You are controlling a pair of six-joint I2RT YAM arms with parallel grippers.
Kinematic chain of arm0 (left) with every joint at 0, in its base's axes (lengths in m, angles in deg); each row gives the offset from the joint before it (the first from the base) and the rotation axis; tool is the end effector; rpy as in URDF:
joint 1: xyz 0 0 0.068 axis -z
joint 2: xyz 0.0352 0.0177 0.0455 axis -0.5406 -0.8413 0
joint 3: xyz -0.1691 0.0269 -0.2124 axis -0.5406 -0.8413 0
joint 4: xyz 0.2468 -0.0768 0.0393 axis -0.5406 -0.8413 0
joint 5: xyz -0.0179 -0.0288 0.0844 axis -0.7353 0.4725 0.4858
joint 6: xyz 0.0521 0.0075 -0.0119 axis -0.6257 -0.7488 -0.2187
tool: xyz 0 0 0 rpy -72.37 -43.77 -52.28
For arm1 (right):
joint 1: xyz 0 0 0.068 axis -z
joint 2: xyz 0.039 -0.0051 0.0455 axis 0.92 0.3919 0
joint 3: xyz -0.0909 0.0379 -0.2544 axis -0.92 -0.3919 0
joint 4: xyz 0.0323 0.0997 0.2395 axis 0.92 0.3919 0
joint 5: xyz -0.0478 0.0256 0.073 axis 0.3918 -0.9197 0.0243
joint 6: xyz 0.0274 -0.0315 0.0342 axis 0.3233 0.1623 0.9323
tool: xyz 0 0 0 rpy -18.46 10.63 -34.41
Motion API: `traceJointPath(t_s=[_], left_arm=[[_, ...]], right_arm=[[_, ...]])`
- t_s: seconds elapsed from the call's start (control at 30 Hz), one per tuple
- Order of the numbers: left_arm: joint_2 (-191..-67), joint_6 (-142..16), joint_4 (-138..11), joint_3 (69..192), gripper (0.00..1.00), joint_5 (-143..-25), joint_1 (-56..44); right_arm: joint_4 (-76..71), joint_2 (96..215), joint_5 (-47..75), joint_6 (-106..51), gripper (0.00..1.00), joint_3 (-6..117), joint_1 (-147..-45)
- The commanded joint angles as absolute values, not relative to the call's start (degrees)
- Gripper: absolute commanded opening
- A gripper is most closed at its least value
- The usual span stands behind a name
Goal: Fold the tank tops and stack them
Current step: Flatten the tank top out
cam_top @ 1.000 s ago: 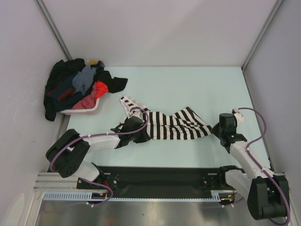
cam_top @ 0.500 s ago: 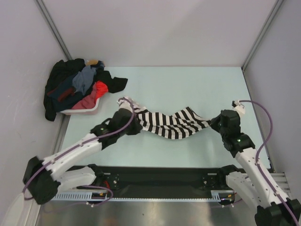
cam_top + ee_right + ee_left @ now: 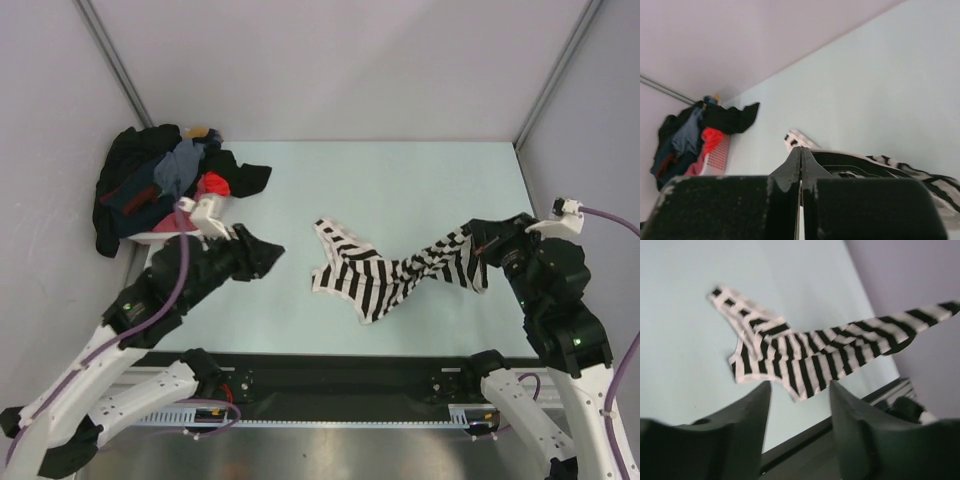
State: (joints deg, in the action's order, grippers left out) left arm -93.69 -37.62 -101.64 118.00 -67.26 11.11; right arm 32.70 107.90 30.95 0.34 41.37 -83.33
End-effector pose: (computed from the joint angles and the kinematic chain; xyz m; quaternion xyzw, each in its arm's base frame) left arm 0.1001 -0.0890 0.3912 0.0019 0.7998 -0.3452 0.4911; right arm 0.0937 0.0212 0.4118 0.1757 0.7323 0.2252 0.6181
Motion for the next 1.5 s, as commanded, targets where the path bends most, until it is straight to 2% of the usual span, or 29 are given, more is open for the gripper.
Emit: traceJointPath(t_s=[0.0, 0.03, 0.07, 0.2, 0.27, 0.33, 0.4, 0.57, 0.7, 0.87, 1.37, 1.47], left_arm=[[-97.52, -35.81, -97.31, 107.35, 0.60, -71.99, 15.68], [-97.87, -35.20, -91.79, 105.15, 0.66, -71.47, 17.36], [-98.48, -34.58, -89.65, 101.90, 0.75, -69.64, 19.03], [-106.29, -37.11, -79.81, 98.62, 0.83, -66.90, 29.29], [-112.70, -44.02, -74.44, 99.05, 0.91, -66.46, 32.39], [-116.66, -49.49, -71.89, 100.11, 0.95, -64.27, 36.35], [-122.03, -57.66, -70.56, 101.95, 0.95, -64.08, 39.15], [-132.57, -72.34, -70.73, 108.96, 0.84, -63.90, 43.56], [-142.32, -78.69, -72.22, 114.17, 0.74, -64.34, 45.67], [-147.70, -82.47, -72.93, 118.56, 0.63, -64.52, 45.59], [-157.46, -83.53, -77.59, 122.44, 0.58, -67.51, 41.19], [-158.78, -83.44, -78.90, 123.05, 0.54, -68.12, 40.58]], right_arm=[[36.36, 109.93, 31.27, 0.38, 0.00, 37.06, -83.54], [35.74, 108.97, 31.62, 0.91, 0.00, 34.00, -83.62], [35.13, 108.44, 32.15, 1.17, 0.00, 32.58, -83.45], [33.89, 107.73, 33.21, 2.14, 0.00, 28.00, -83.45], [33.63, 108.26, 33.03, 2.41, 0.00, 26.68, -83.36], [33.36, 108.44, 32.86, 2.41, 0.00, 26.15, -83.36], [33.27, 108.52, 32.77, 2.32, 0.00, 25.54, -83.27], [33.19, 108.52, 32.59, 2.14, 0.00, 25.18, -82.84], [32.84, 108.70, 31.36, 1.97, 0.00, 25.01, -81.96], [32.66, 108.61, 29.08, 1.71, 0.00, 24.57, -80.11], [32.92, 108.08, 26.70, 0.56, 0.00, 23.87, -77.65], [32.75, 108.08, 26.27, 0.47, 0.00, 23.60, -77.47]])
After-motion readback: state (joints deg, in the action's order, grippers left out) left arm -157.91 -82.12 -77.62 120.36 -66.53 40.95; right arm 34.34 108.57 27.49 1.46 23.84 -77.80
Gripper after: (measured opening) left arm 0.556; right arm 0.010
